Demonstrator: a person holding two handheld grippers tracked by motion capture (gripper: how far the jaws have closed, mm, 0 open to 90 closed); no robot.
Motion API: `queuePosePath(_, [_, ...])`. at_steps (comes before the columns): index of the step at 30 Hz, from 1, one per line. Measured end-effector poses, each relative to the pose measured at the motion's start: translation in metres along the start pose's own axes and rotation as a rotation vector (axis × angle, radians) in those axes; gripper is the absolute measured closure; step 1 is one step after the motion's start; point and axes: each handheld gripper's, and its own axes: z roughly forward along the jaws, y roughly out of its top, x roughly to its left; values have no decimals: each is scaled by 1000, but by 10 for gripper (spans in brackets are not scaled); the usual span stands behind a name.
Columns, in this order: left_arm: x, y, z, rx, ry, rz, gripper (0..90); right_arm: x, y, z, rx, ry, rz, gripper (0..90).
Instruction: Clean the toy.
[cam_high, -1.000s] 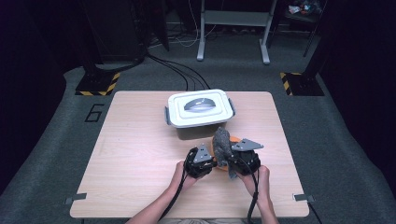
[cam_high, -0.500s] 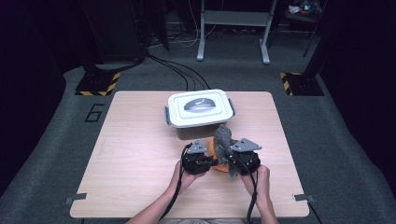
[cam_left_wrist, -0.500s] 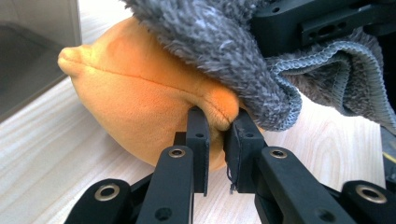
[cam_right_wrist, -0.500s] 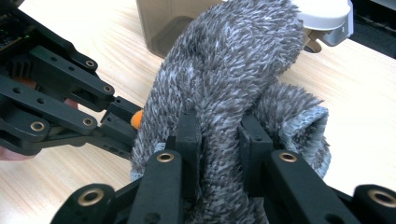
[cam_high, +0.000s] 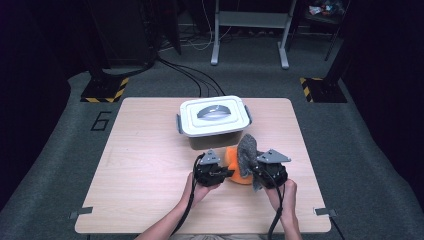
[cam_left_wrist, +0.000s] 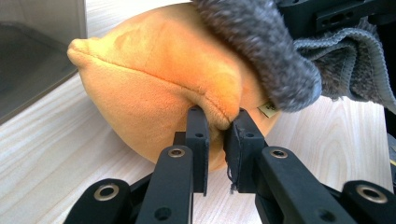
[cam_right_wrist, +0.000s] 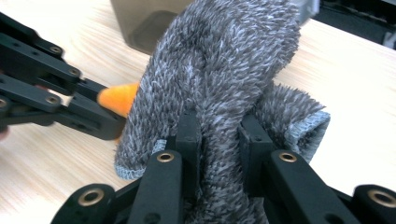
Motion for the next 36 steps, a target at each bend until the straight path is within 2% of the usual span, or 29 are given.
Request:
queuePosePath(9, [2, -1, -1, 8, 1, 8, 798, -22, -18, -3, 34, -46, 70, 734])
queuePosePath(14, [4, -2, -1, 11, -7, 1, 798, -34, -29, 3, 66, -66, 114, 734])
queuePosePath(24, [4, -2, 0, 16, -10, 3, 797, -53, -51, 31, 147, -68, 189, 735])
queuePosePath(28, [5, -2, 0, 14, -6, 7, 797, -57, -58, 43, 204, -75, 223, 734])
queuePosePath(30, [5, -2, 0, 16, -10, 8, 797, -60, -65, 53, 232, -74, 222, 735])
queuePosePath(32, [6, -2, -1, 22, -13, 10, 797, -62, -66, 52, 221, -66, 251, 736])
queuePosePath(36, [5, -2, 0, 16, -10, 9, 797, -64, -61, 38, 208, -97, 237, 737])
